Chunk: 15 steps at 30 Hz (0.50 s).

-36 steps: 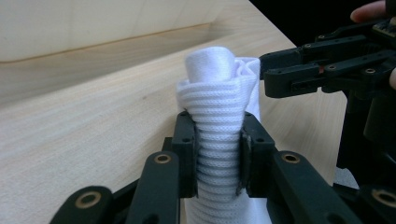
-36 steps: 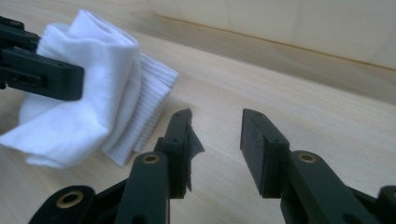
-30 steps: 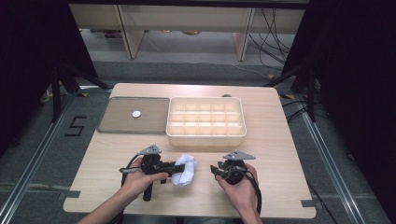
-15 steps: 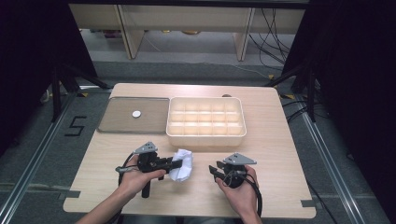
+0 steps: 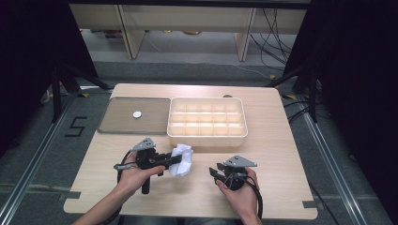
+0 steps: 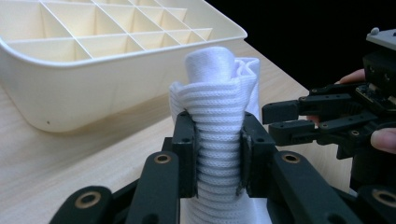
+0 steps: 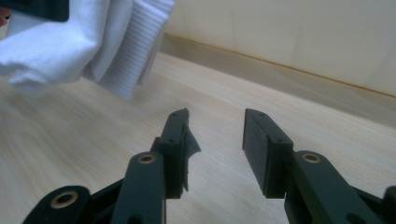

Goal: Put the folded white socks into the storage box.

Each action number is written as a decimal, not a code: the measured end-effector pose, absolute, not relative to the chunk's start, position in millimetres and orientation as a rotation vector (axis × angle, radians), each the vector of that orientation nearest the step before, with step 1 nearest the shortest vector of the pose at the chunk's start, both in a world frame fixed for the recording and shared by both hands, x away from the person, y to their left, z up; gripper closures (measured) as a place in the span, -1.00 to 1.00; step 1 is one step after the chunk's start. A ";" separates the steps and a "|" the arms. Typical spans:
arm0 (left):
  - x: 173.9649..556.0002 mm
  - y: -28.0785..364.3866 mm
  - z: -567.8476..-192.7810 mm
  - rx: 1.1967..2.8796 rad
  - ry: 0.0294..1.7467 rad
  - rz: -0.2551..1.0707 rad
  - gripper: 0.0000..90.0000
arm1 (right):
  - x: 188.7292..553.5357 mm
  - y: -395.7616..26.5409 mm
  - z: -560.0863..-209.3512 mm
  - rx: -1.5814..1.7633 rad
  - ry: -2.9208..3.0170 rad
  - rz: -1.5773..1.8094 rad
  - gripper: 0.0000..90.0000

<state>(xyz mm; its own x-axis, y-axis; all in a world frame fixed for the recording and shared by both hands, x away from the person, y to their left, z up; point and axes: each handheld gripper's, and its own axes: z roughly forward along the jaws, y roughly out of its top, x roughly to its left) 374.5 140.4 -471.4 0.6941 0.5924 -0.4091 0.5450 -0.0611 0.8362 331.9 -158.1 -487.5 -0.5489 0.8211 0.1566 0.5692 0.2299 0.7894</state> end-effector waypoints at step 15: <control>389.6 144.8 -453.6 1.703 0.908 0.104 0.59 | 328.5 -155.4 -486.0 1.370 2.209 1.242 0.37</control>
<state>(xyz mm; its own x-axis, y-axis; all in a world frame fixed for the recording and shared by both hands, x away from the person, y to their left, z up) 389.6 144.8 -453.6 0.6973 0.6110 -0.3747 0.5099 -0.0554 0.8585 328.5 -155.4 -486.0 -0.5217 0.8279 0.2059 0.6060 0.1898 0.7725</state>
